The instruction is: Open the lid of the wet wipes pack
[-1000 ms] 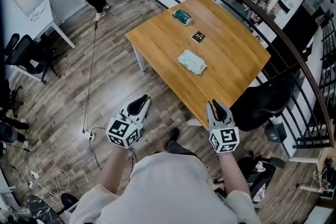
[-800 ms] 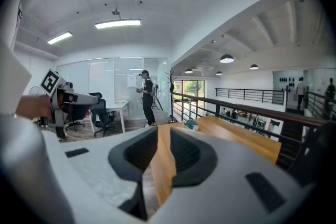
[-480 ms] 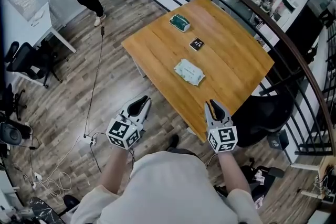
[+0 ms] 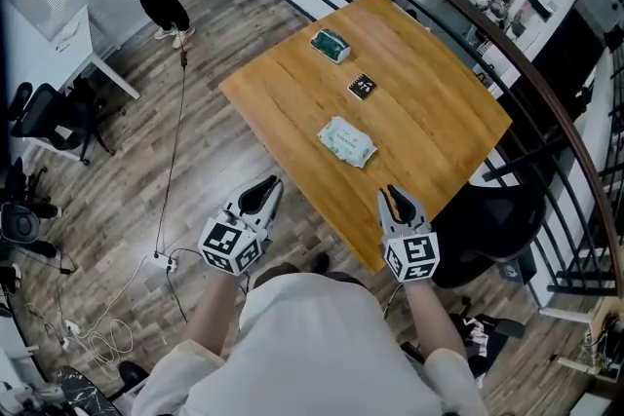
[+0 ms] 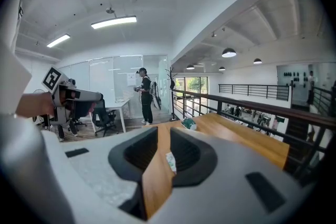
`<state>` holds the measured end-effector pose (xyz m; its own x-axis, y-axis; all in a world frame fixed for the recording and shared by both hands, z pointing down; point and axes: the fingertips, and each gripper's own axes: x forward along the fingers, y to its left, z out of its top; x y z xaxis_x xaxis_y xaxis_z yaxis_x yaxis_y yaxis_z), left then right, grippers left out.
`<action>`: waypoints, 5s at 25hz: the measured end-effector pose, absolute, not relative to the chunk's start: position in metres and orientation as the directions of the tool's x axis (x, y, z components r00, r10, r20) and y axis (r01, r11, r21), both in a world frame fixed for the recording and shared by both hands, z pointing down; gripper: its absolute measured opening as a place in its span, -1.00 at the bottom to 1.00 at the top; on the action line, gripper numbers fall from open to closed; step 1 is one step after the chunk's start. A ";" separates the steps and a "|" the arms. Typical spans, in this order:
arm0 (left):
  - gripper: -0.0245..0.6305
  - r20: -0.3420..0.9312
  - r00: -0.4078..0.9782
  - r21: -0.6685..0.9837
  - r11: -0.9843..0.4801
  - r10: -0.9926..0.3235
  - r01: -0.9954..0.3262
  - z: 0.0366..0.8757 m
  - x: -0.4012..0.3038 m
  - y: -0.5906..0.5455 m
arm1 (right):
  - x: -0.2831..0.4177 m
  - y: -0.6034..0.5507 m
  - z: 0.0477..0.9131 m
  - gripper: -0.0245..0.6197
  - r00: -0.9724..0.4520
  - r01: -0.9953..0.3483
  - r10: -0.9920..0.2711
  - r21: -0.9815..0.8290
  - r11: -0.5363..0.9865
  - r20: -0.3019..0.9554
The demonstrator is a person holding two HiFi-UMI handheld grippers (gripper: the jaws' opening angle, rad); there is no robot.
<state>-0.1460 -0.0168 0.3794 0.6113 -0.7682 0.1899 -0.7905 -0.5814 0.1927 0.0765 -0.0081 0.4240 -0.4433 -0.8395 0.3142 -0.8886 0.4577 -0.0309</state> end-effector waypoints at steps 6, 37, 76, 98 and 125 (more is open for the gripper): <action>-0.80 0.206 0.622 0.199 -0.590 -0.755 -0.782 0.382 -0.145 -0.033 | 0.076 -0.019 0.430 -0.74 -0.437 -0.892 -0.834 -0.046 0.449 0.338; -0.80 0.326 0.877 0.193 -0.883 -0.354 -0.428 0.472 -0.108 -0.223 | 0.056 -0.150 0.516 -0.74 -0.180 -0.984 -0.843 -0.081 0.161 0.508; -0.73 0.746 0.661 -0.168 -0.939 0.079 0.302 0.729 0.050 -0.232 | 0.080 -0.208 0.771 -0.73 -0.328 -0.929 -0.608 -0.128 0.348 0.724; -0.57 0.816 0.578 -0.367 -0.769 0.003 0.523 0.773 0.047 -0.220 | 0.079 -0.209 0.777 -0.73 -0.348 -0.926 -0.625 -0.154 0.344 0.699; -0.71 0.843 0.533 -0.254 -0.818 0.075 0.517 0.766 0.050 -0.225 | 0.079 -0.210 0.779 -0.73 -0.330 -0.930 -0.636 -0.125 0.346 0.697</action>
